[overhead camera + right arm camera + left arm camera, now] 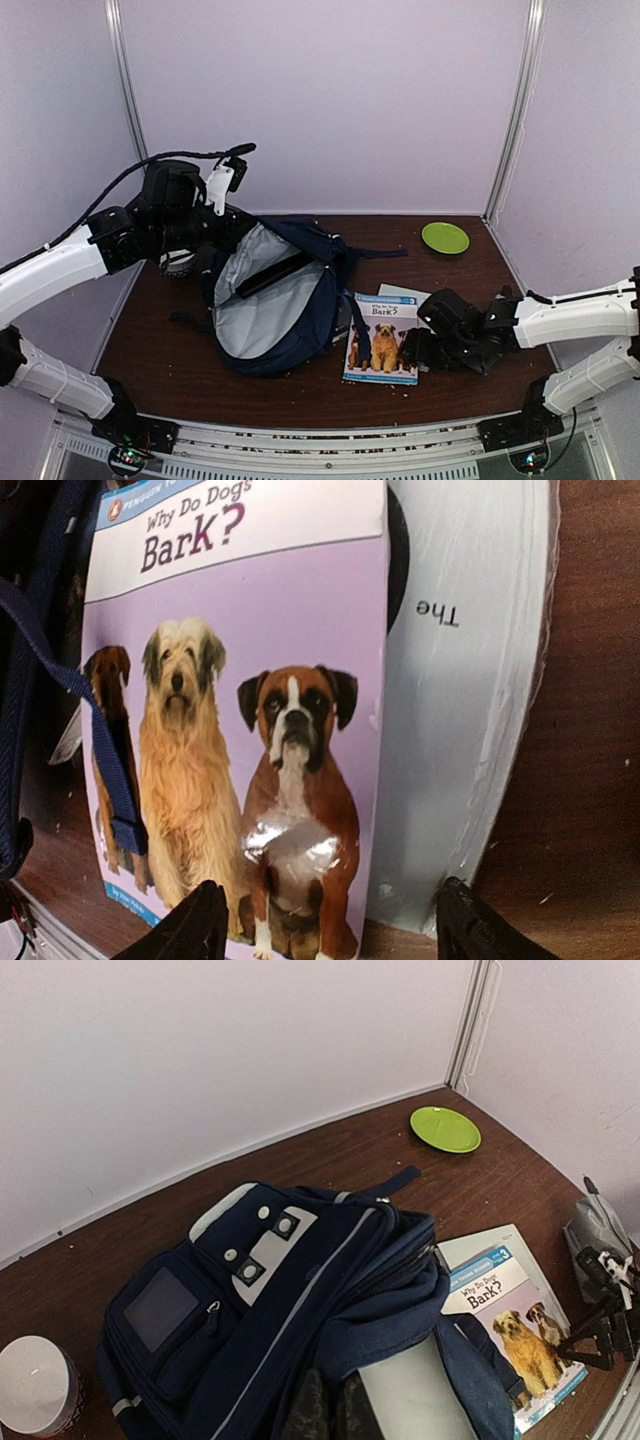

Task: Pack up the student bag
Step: Adjust the book at the center of the board.

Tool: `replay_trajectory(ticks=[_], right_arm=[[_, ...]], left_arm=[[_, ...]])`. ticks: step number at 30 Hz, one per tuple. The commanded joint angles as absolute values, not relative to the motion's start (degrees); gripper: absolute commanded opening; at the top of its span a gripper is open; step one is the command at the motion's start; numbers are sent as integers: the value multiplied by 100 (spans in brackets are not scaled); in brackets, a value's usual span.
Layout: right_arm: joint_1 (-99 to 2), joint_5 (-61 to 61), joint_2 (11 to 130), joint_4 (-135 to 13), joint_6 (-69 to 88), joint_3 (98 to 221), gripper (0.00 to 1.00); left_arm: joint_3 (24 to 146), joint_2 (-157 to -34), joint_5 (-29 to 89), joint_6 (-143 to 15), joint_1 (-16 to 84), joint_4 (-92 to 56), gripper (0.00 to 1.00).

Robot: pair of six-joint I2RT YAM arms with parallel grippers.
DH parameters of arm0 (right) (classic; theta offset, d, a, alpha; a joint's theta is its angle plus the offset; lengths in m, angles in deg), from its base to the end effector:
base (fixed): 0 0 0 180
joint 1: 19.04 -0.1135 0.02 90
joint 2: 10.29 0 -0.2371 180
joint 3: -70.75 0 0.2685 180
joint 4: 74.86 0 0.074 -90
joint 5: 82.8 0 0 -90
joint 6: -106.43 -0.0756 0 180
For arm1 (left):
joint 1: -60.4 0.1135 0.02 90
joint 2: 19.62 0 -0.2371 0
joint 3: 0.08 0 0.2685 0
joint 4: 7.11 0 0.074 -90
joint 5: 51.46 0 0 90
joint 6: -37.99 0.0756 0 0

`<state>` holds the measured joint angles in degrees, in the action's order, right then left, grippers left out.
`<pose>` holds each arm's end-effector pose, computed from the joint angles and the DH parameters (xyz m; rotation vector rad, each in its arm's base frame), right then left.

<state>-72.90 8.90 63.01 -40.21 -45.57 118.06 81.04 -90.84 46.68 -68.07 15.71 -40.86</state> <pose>0.1590 0.2139 0.0926 0.2084 2.7762 0.5961 0.2523 -0.2345 0.3240 0.4091 1.9821 -0.5417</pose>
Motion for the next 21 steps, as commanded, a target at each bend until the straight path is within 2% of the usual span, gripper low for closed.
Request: replay_trajectory(ticks=[1, 8, 15, 21], right_arm=[[-7498, 196, 5940, -4519, -5133, 11242, 72], [-7736, -90, 5567, -5263, -5888, 10644, 73], [-8058, 364, 4709, -4529, -6353, 10418, 75], [-8072, 292, 4839, -5645, -6684, 10029, 75]], left_arm=[[8011, -8897, 4825, -6811, 1610, -3433, 0], [7965, -8874, 4732, -6896, 1610, -3391, 0], [7810, -8752, 4709, -6976, 1610, -3353, 0], [7706, -8703, 4681, -7041, 1605, -3279, 0]])
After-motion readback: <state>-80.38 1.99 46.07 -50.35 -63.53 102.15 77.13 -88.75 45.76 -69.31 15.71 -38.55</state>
